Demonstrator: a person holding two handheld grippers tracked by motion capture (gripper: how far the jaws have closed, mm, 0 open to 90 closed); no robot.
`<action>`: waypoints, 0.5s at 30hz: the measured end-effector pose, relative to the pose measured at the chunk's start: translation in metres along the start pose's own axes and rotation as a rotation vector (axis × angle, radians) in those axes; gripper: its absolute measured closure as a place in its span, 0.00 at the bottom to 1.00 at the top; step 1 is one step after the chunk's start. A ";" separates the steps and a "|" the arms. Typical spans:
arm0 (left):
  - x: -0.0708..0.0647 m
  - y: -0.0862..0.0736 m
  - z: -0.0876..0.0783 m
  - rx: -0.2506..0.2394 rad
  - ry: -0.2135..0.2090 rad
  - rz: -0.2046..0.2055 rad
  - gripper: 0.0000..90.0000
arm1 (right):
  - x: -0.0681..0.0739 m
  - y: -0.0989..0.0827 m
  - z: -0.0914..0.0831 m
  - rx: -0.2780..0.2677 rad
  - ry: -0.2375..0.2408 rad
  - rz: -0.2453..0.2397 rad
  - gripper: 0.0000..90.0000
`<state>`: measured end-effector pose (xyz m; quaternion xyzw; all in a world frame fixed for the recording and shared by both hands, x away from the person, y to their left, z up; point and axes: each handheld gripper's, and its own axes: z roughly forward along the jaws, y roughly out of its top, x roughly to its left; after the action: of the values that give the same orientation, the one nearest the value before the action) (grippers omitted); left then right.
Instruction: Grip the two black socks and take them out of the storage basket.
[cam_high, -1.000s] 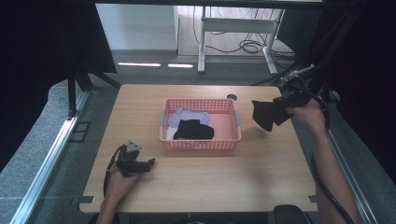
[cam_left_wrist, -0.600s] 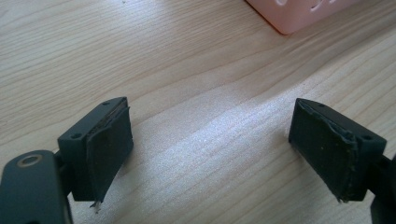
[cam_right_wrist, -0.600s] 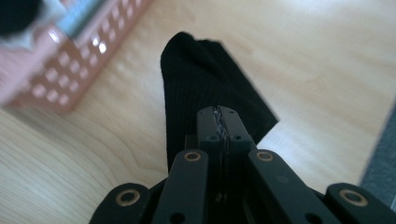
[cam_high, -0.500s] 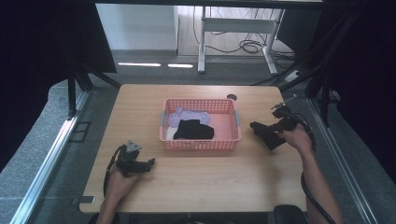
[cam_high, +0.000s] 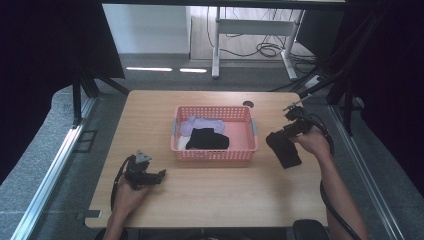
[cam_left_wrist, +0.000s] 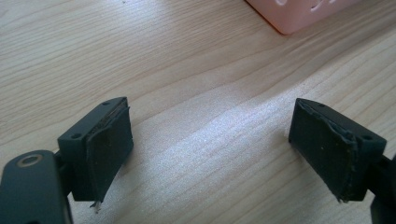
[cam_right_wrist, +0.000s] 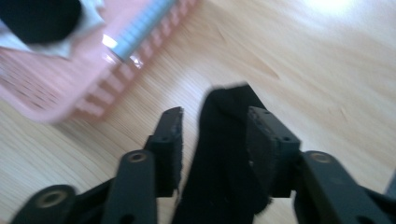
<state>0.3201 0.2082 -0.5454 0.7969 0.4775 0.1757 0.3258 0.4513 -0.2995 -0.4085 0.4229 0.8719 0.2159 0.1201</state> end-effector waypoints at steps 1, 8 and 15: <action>0.000 0.000 0.000 0.000 0.000 0.000 0.15 | 0.004 0.004 0.000 -0.004 0.009 -0.007 0.55; 0.000 0.000 0.000 0.000 0.001 0.001 0.15 | 0.031 0.034 0.009 -0.039 0.061 -0.075 0.45; 0.000 0.000 0.000 0.000 -0.001 -0.002 0.15 | 0.061 0.058 0.031 -0.028 0.109 -0.151 0.43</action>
<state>0.3200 0.2081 -0.5454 0.7964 0.4783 0.1751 0.3261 0.4661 -0.2112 -0.4102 0.3416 0.9034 0.2412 0.0944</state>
